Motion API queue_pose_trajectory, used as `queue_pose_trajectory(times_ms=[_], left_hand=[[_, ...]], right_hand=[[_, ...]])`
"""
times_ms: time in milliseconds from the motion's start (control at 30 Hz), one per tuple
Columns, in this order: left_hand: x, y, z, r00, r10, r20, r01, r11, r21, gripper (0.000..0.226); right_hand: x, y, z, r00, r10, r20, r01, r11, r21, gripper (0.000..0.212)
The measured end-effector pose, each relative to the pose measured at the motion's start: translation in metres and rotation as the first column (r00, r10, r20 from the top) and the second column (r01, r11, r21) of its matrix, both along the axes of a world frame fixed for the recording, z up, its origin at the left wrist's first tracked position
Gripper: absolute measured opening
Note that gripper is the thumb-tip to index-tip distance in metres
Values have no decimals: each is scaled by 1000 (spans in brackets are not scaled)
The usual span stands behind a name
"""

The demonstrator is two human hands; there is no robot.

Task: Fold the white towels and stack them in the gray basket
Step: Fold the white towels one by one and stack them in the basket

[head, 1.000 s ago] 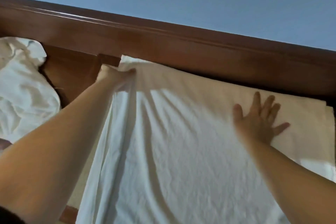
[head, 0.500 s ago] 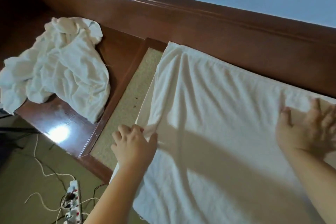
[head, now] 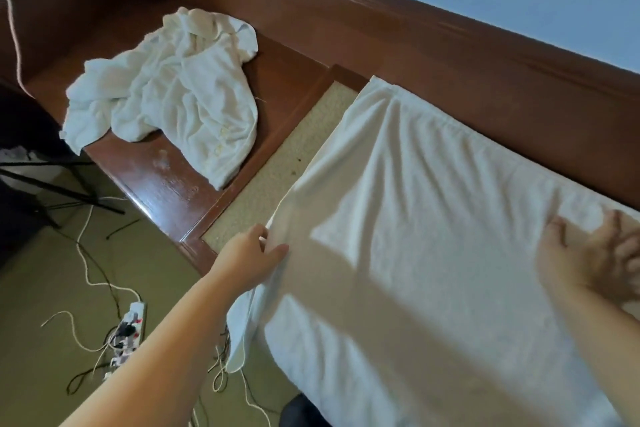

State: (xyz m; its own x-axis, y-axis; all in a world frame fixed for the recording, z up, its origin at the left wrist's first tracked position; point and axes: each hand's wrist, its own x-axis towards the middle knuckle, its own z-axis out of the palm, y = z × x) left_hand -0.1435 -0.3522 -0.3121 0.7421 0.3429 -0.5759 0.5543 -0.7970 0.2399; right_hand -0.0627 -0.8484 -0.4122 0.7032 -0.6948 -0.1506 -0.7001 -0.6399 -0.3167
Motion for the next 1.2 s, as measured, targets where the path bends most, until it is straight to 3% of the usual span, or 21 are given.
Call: queue_pose_trajectory(times_ms=[133, 200, 267, 300, 367, 433, 533, 633, 733, 800, 900, 967, 1033, 1100, 1200], left_hand=[[-53, 6, -3, 997, -73, -24, 75, 992, 105, 39], [-74, 6, -8, 990, -99, 99, 83, 985, 152, 25], [-88, 7, -14, 956, -110, 271, 66, 984, 168, 12], [-92, 9, -17, 938, -117, 325, 64, 983, 171, 10], [-98, 13, -24, 890, -178, 421, 102, 975, 195, 8], [-101, 19, -32, 785, -323, 529, 217, 943, 253, 3], [-102, 27, -39, 653, -472, 593, 449, 871, 199, 15], [-104, 40, -41, 697, -494, 520, 501, 854, 139, 28], [-108, 56, -39, 760, -490, 426, 454, 870, 192, 39], [-107, 64, -35, 769, -515, 378, 445, 857, 260, 36], [-108, 77, -34, 752, -537, 382, 458, 843, 283, 23], [-110, 87, -34, 767, -518, 378, 437, 854, 283, 34], [-114, 96, -33, 784, -480, 394, 389, 874, 291, 46], [-119, 104, -36, 809, -440, 391, 354, 894, 273, 40], [-131, 117, -48, 944, -223, 245, 206, 974, 94, 28]], right_hand=[[8, 15, 24, 994, 24, -109, -23, 1000, 6, 80], [12, 44, 44, 995, 71, -70, -72, 997, -11, 77], [17, 92, 66, 954, 299, -9, -300, 954, -21, 70], [21, 120, 76, 885, 466, 6, -466, 885, 8, 68], [26, 181, 92, 644, 765, 0, -759, 639, 124, 65], [30, 240, 100, 328, 942, -71, -931, 335, 146, 70], [38, 309, 105, -93, 976, -194, -995, -82, 65, 88], [49, 348, 110, -333, 879, -340, -943, -320, 97, 83], [63, 364, 114, -415, 762, -497, -906, -395, 150, 42], [73, 368, 115, -444, 722, -531, -890, -426, 164, 31], [78, 369, 114, -435, 749, -499, -899, -395, 190, 53], [77, 376, 117, -415, 740, -530, -910, -347, 228, 75], [75, 385, 118, -413, 705, -576, -911, -326, 253, 84], [74, 392, 118, -413, 703, -579, -911, -311, 272, 81], [75, 392, 115, -384, 770, -510, -921, -279, 272, 45]])
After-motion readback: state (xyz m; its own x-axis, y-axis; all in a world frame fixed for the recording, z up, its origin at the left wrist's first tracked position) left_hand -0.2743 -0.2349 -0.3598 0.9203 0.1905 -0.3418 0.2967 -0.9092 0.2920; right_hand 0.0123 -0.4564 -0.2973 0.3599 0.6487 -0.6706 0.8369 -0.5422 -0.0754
